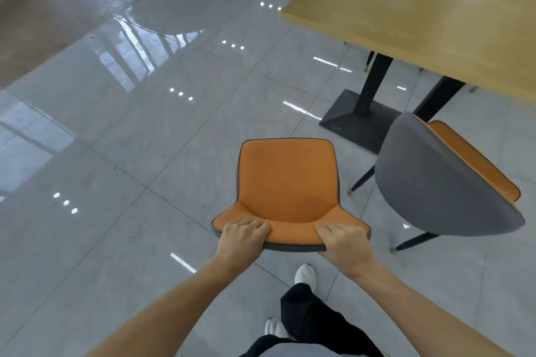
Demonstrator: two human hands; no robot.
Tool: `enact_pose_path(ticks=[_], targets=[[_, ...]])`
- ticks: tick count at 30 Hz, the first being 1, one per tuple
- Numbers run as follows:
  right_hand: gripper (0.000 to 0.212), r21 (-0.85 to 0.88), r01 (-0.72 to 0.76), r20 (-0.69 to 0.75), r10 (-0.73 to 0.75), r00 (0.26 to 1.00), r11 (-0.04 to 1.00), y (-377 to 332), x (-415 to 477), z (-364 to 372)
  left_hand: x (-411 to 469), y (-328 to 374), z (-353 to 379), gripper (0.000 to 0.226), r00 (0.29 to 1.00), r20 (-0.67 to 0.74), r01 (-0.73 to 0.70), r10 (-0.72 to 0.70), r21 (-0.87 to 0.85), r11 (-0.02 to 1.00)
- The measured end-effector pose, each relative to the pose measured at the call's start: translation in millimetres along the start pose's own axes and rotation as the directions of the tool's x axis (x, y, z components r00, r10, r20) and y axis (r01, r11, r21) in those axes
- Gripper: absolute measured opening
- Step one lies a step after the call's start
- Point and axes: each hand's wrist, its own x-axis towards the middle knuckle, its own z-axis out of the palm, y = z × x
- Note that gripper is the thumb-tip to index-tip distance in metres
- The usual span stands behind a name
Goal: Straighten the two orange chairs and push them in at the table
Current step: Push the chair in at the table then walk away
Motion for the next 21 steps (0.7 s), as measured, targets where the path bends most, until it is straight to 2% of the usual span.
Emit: enact_pose_path(ticks=[13,21], targets=[[0.029,-0.053,-0.075,-0.07,0.071,0.995,0.996,99,94,7,152,-24,-26,0.032,0.998,-0.049,-0.039,0.04,0.024,0.999],[0.034,-0.063,-0.124,-0.028,0.123,0.992,0.99,169,146,1,241,-21,-40,0.033,0.999,-0.027,-0.019,0.02,0.025,1.0]])
